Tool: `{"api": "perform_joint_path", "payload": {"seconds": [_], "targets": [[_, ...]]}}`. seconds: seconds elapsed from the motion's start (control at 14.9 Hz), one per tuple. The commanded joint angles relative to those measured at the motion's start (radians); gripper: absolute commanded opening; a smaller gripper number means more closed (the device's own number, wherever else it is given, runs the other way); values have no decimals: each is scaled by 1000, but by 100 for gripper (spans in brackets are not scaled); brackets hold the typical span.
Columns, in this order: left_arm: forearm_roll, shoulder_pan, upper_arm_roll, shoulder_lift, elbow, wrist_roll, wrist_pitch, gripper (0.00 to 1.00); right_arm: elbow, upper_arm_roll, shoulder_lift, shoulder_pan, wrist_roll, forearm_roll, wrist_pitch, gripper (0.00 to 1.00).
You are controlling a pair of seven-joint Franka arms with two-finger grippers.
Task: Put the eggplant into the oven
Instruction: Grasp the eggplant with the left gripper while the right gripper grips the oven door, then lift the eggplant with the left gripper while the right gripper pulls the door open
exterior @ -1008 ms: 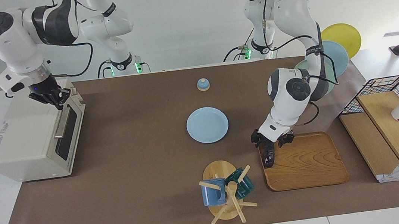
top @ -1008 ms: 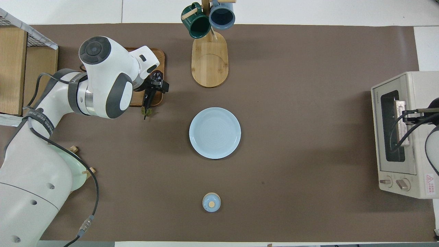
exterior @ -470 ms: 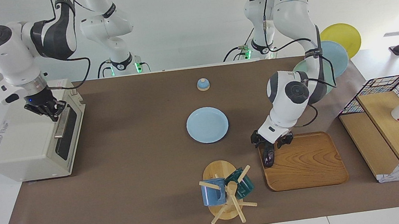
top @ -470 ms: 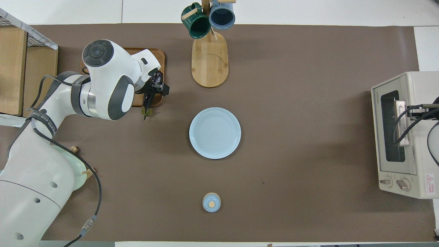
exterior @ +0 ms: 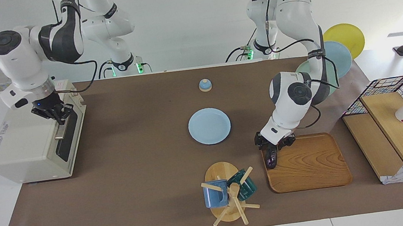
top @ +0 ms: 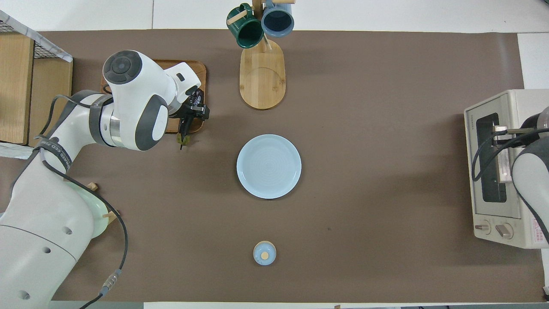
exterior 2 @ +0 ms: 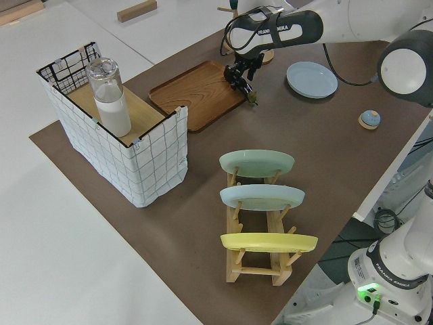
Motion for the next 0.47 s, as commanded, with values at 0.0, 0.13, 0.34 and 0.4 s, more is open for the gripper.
{"api": "perform_joint_path", "payload": {"seconds": [0.0, 0.13, 0.34, 0.4], "targets": [[-25, -2, 7, -10, -13, 18, 21, 46, -4, 0, 16, -16, -58, 10, 36, 0], [-45, 1, 7, -7, 3, 18, 12, 24, -10, 0, 16, -24, -84, 10, 33, 0], [-97, 5, 8, -5, 55, 17, -22, 0, -25, 2, 14, -24, -84, 10, 31, 0], [-114, 8, 10, -5, 74, 15, -34, 0, -25, 2, 14, -22, -82, 10, 33, 0]]}}
